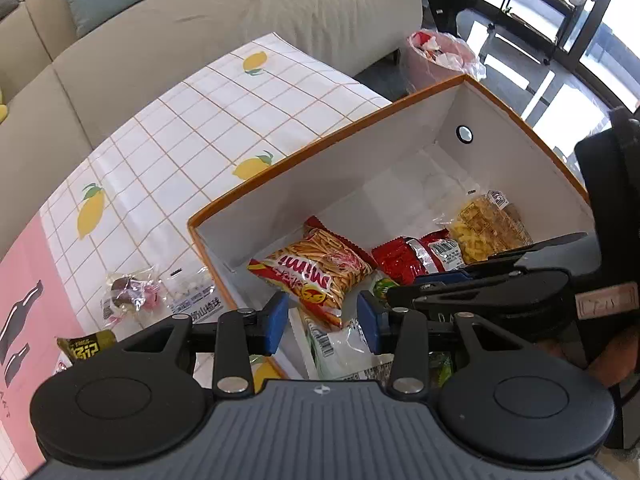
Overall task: Organize snacks
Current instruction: 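Lower both snacks into the orange box and open both grippers, then lift both grippers out of the box and move toward the remaining snacks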
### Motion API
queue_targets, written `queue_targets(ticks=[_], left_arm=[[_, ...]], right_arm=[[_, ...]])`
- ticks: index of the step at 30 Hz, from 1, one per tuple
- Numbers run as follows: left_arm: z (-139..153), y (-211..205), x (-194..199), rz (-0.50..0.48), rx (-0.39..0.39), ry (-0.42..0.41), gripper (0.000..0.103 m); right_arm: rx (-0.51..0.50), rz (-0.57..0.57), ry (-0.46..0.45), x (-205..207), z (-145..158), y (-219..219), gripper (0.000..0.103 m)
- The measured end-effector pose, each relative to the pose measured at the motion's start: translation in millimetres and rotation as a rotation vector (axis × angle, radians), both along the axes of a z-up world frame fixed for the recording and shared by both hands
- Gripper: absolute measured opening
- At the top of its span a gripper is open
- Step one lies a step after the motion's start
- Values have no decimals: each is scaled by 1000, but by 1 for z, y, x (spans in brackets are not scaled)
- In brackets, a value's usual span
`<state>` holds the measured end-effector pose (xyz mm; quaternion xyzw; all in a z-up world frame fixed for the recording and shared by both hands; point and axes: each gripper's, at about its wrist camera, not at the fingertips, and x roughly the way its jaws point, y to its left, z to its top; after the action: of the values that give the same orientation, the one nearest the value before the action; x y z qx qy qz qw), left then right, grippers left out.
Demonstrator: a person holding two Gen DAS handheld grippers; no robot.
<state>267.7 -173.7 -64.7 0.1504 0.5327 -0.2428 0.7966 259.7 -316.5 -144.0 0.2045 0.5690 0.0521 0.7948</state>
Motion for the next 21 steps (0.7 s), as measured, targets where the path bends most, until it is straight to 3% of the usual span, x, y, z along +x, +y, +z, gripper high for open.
queue_targets(ticks=[13, 21], left_arm=[[15, 23, -22, 57, -46, -12, 48], [24, 40, -40, 100, -66, -19, 48]], right_arm=[[-36, 16, -21, -11, 13, 3, 23], [-56, 30, 6, -10, 4, 16, 19]])
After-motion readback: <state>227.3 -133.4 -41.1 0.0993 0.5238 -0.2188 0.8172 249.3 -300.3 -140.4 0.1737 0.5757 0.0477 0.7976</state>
